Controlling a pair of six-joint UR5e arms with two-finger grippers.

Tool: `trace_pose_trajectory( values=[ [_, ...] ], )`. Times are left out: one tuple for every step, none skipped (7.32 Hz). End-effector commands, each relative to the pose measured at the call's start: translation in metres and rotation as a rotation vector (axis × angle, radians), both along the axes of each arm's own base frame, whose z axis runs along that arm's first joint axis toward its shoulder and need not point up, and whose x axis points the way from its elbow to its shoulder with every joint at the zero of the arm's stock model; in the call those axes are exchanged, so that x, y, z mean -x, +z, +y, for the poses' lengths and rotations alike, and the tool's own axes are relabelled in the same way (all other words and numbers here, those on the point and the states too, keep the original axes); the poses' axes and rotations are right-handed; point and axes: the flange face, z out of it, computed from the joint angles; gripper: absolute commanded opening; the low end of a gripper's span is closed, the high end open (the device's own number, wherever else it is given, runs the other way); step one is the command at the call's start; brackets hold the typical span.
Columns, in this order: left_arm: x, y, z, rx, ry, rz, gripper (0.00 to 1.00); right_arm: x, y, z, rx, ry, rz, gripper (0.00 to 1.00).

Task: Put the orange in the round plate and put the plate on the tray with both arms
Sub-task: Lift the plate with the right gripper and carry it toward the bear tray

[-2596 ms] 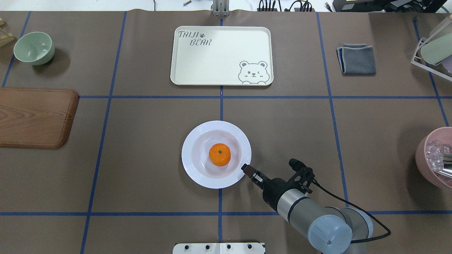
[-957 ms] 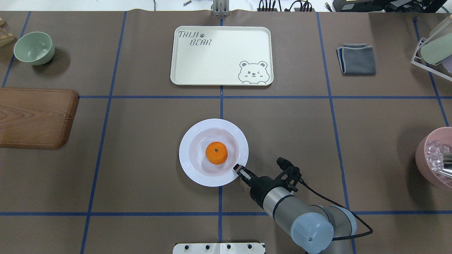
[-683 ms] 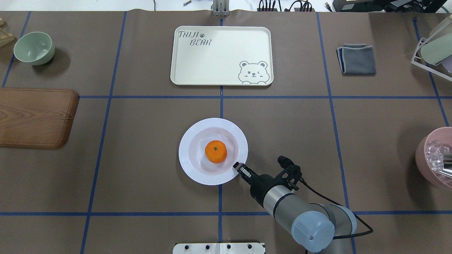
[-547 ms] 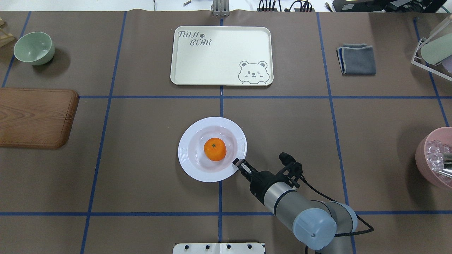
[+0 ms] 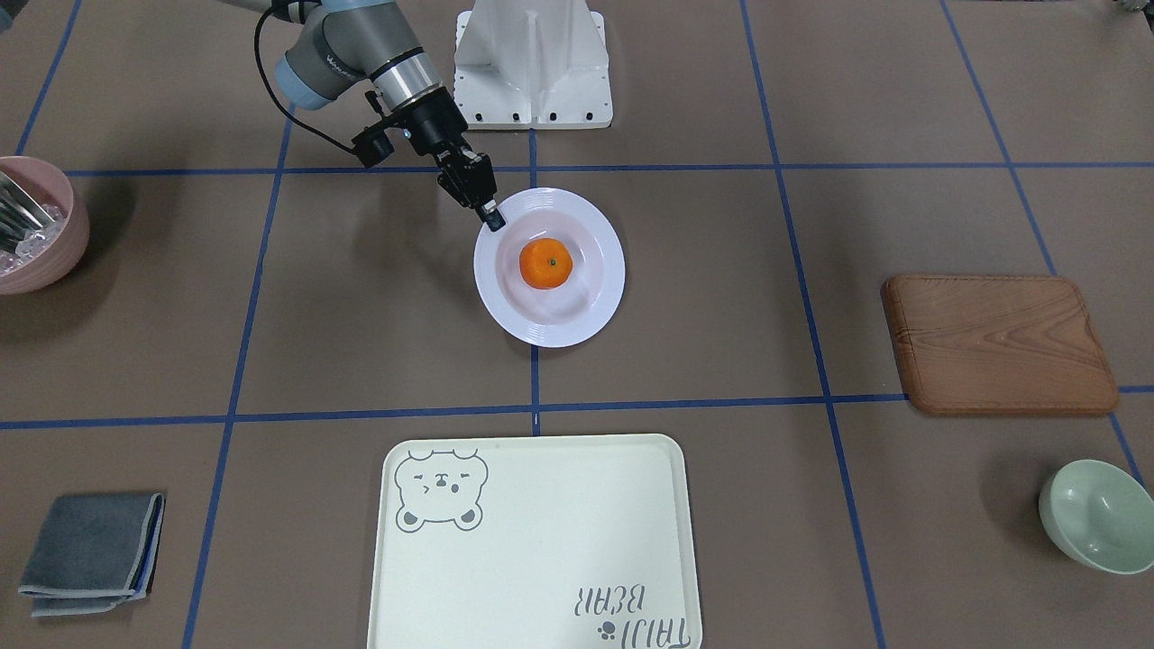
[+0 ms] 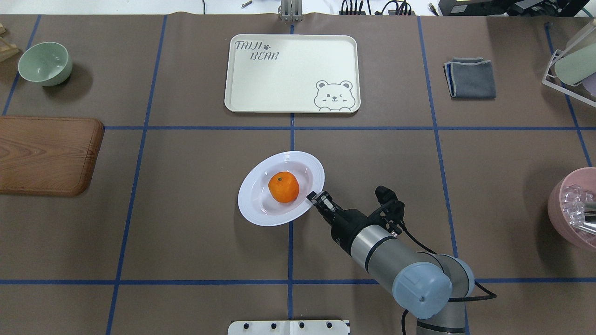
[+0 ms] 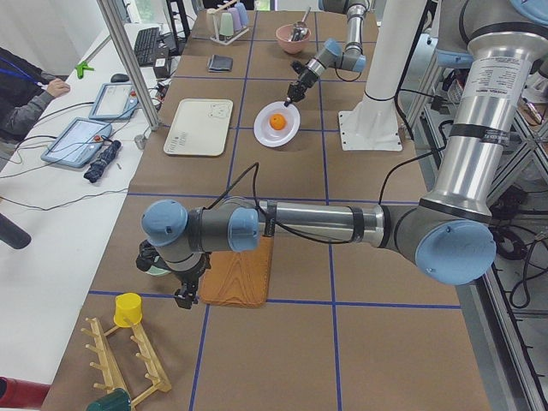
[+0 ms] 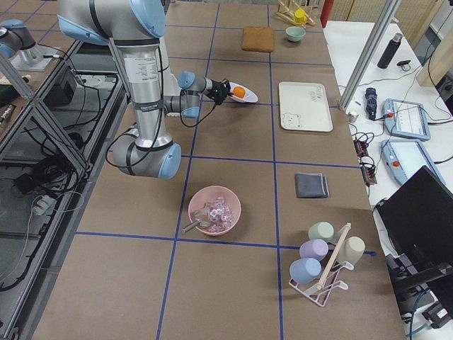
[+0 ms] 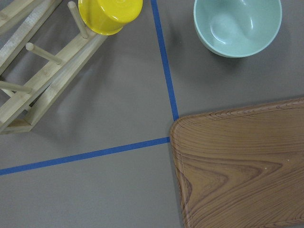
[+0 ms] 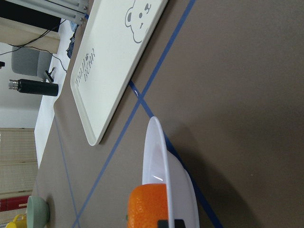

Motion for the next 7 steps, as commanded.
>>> trace_pose_trajectory(
  values=[
    [0.000,-0.001,0.000,-0.001,0.000,0.000,0.98,-0.009,-0.009,-0.002,-0.006,0.030,-0.088,0.00],
    [0.000,0.001,0.001,0.002,0.000,0.000,0.98,-0.012,-0.022,-0.009,-0.008,0.059,-0.115,0.00],
    [0.000,0.001,0.001,0.001,0.001,0.000,0.98,-0.016,-0.036,-0.023,-0.012,0.087,-0.139,0.00],
    [0.000,0.002,0.001,0.001,0.002,0.000,0.98,-0.023,-0.039,-0.040,0.010,0.126,-0.162,0.00],
    [0.000,0.003,0.001,0.004,0.001,0.000,0.98,-0.021,-0.029,-0.058,0.049,0.168,-0.169,0.00],
    [0.000,0.003,0.002,0.005,0.001,0.000,0.98,-0.016,-0.024,-0.090,0.085,0.229,-0.177,0.00],
    [0.000,0.005,0.004,0.008,0.001,0.001,0.98,-0.005,-0.023,-0.130,0.125,0.291,-0.133,0.00]
  ],
)
